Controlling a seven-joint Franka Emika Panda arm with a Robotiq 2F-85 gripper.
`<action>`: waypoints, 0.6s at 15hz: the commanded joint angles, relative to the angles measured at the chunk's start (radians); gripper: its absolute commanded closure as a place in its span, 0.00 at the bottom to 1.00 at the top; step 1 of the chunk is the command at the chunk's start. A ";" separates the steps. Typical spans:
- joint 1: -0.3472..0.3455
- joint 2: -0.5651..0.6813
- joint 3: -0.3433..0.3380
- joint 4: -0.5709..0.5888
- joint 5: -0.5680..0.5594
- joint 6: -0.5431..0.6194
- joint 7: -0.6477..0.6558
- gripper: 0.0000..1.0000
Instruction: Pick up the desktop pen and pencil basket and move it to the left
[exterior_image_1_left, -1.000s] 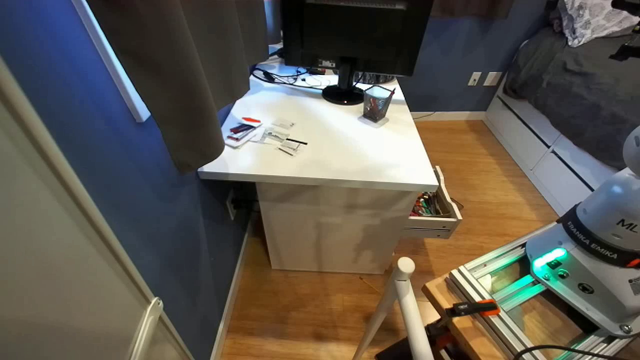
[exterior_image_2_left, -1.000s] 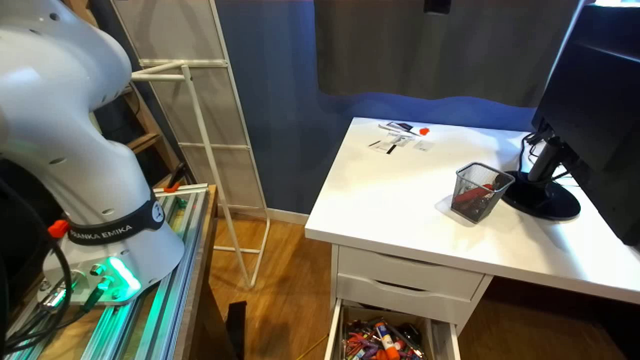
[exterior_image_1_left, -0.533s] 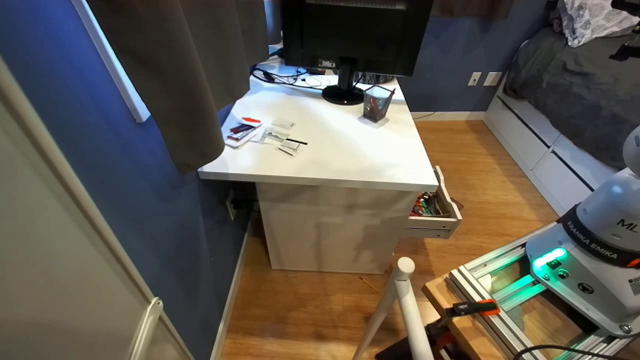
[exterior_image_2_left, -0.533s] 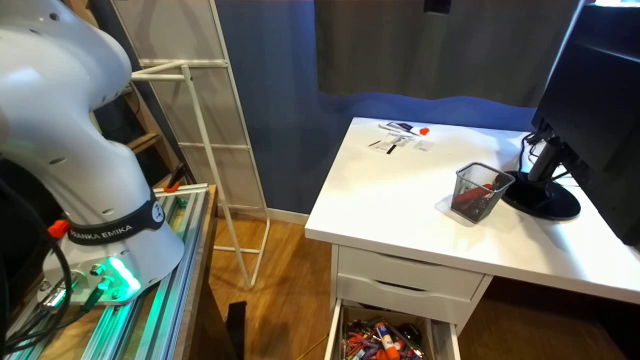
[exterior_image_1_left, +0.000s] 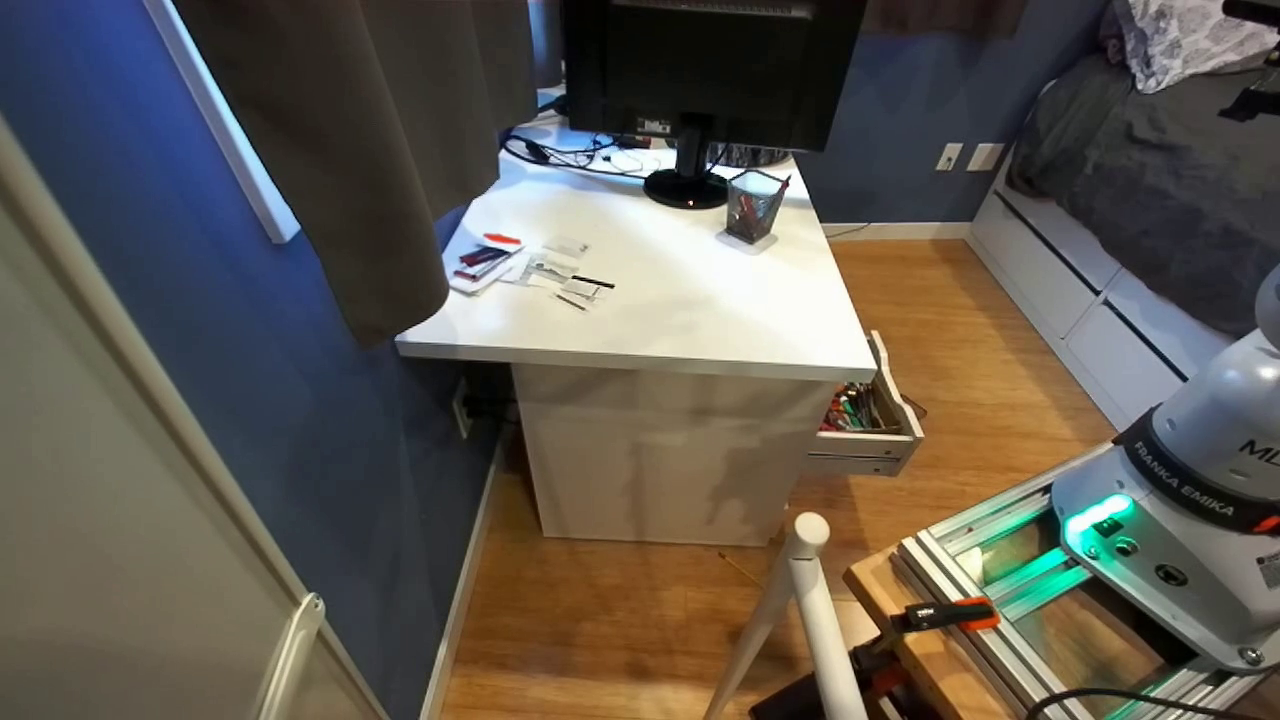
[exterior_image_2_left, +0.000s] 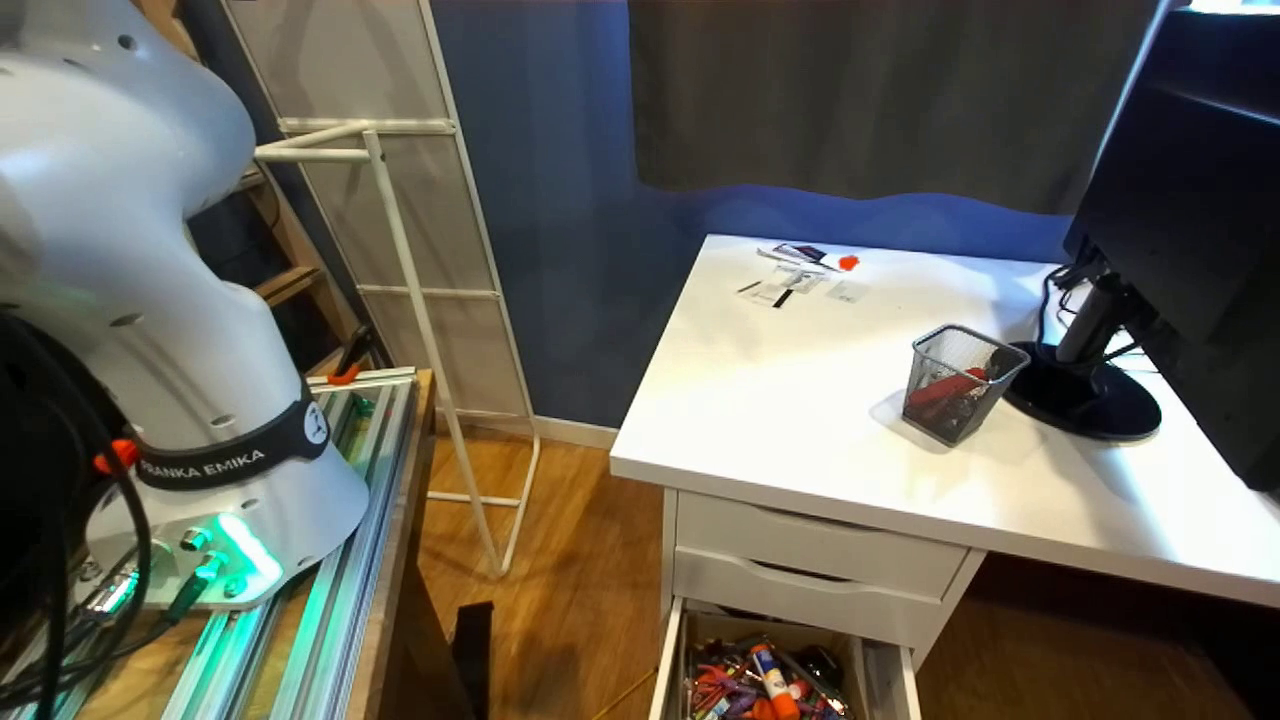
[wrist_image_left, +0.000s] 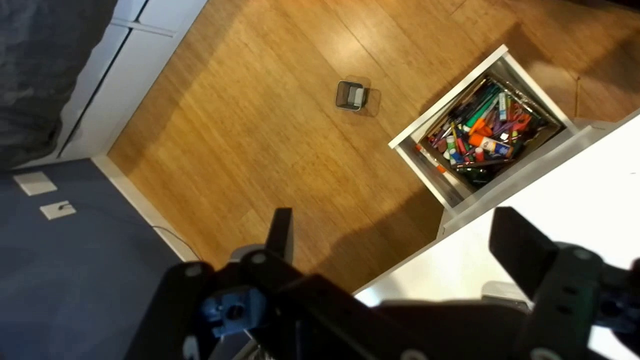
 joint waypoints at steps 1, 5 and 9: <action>0.040 0.152 0.036 0.181 -0.039 0.002 -0.098 0.00; 0.086 0.265 0.088 0.270 -0.027 0.064 -0.192 0.00; 0.087 0.259 0.096 0.243 -0.014 0.063 -0.154 0.00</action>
